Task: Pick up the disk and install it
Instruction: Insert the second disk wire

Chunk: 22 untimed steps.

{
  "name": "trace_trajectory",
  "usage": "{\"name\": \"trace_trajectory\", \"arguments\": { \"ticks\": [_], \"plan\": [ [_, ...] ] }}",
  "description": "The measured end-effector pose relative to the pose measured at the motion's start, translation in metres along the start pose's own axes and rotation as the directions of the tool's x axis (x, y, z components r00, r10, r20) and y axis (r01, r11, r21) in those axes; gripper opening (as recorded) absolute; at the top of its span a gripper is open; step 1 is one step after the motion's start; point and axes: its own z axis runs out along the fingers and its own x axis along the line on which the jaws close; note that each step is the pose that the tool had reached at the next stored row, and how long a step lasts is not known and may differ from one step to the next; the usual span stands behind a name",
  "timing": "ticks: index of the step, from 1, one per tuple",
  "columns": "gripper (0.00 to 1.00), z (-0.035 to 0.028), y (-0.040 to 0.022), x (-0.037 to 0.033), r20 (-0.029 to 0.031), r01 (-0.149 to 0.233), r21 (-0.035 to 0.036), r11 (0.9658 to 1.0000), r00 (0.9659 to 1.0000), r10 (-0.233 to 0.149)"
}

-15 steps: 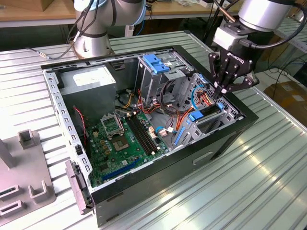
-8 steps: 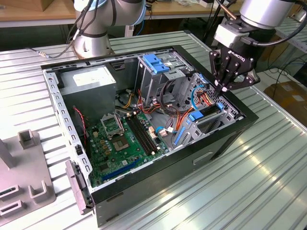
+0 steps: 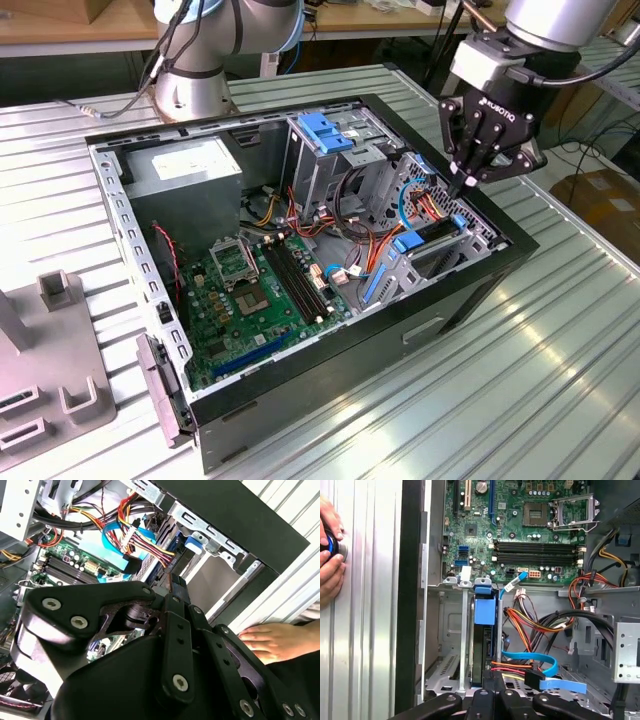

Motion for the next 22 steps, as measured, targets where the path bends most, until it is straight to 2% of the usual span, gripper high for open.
{"name": "trace_trajectory", "arguments": {
  "ticks": [4, 5, 10, 11, 12, 16, 18, 21, 22],
  "plan": [
    [0.11, -0.0042, 0.0, 0.0002, 0.0002, 0.0, -0.0041, 1.0, 1.0, 0.0],
    [0.18, -0.0056, 0.0, 0.0003, 0.0001, 0.0, -0.0054, 1.0, 1.0, 0.0],
    [0.18, -0.0095, 0.0, 0.0006, 0.0003, 0.001, -0.0086, 1.0, 1.0, -0.001],
    [0.25, -0.0097, 0.0, 0.0006, 0.0004, 0.001, -0.0086, 1.0, 1.0, -0.001],
    [0.25, -0.0104, 0.0, 0.0005, 0.0002, 0.001, -0.0086, 1.0, 1.0, -0.001],
    [0.25, -0.0116, -0.0002, -0.0041, 0.0003, 0.001, -0.0087, 1.0, 1.0, -0.001],
    [0.25, -0.012, -0.0004, -0.0101, 0.0002, 0.001, -0.0088, 1.0, 1.0, -0.001],
    [0.25, -0.0123, -0.0009, -0.0293, 0.0006, 0.001, -0.0087, 1.0, 1.0, -0.001],
    [0.25, -0.0118, -0.0007, -0.0327, -0.0006, 0.001, -0.0088, 1.0, 1.0, -0.001]
  ]
}}
